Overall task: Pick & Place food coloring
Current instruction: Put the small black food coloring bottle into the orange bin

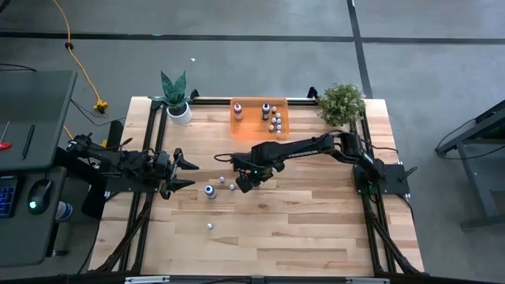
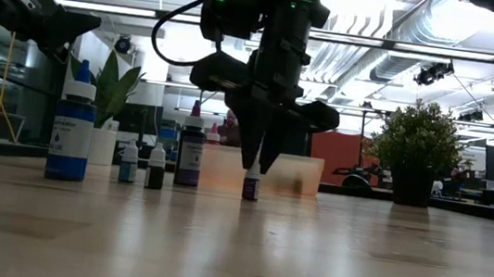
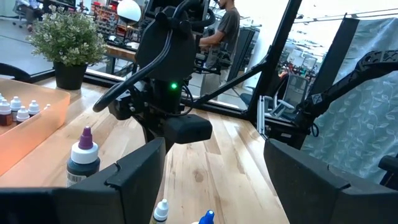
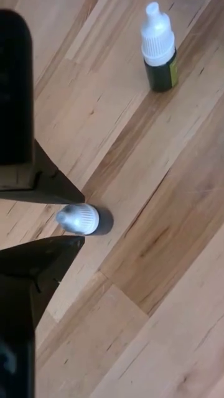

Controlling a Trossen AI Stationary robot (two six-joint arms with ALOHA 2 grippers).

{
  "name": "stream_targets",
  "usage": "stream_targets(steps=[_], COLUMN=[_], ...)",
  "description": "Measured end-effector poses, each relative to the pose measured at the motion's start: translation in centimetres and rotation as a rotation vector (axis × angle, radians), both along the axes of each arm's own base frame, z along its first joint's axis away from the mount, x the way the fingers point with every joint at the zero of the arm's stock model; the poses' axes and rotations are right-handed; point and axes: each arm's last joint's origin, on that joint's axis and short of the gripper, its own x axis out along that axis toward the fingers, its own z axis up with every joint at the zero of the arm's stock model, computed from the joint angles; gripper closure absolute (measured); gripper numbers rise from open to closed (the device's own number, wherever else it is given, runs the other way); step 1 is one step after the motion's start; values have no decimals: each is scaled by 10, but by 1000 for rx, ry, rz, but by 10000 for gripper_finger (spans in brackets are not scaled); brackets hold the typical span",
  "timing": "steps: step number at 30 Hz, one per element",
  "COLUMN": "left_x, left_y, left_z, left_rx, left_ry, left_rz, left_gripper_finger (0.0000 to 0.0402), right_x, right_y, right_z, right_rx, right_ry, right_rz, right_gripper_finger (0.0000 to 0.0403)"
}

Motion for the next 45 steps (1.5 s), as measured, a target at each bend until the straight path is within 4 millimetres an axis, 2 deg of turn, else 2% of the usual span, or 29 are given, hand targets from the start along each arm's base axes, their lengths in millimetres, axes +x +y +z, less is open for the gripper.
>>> stream_targets(steps=[10,34,38,45], left_x=[0,0,0,0], left_y=[0,0,0,0], left_z=[0,0,0,0], left_rx=[0,0,0,0], left_ry=[0,0,0,0], left_rz=[0,0,0,0], left_gripper_finger=[130,130,130,130], right_x=[0,1,3,2], right_y=[0,0,-1,3], right_z=[0,3,18,63], right_rx=[4,-8,-17,-33], right_ry=[-1,-14,-46,-66], right_rz=[15,37,37,72], right_gripper_finger=[365,368,368,368])
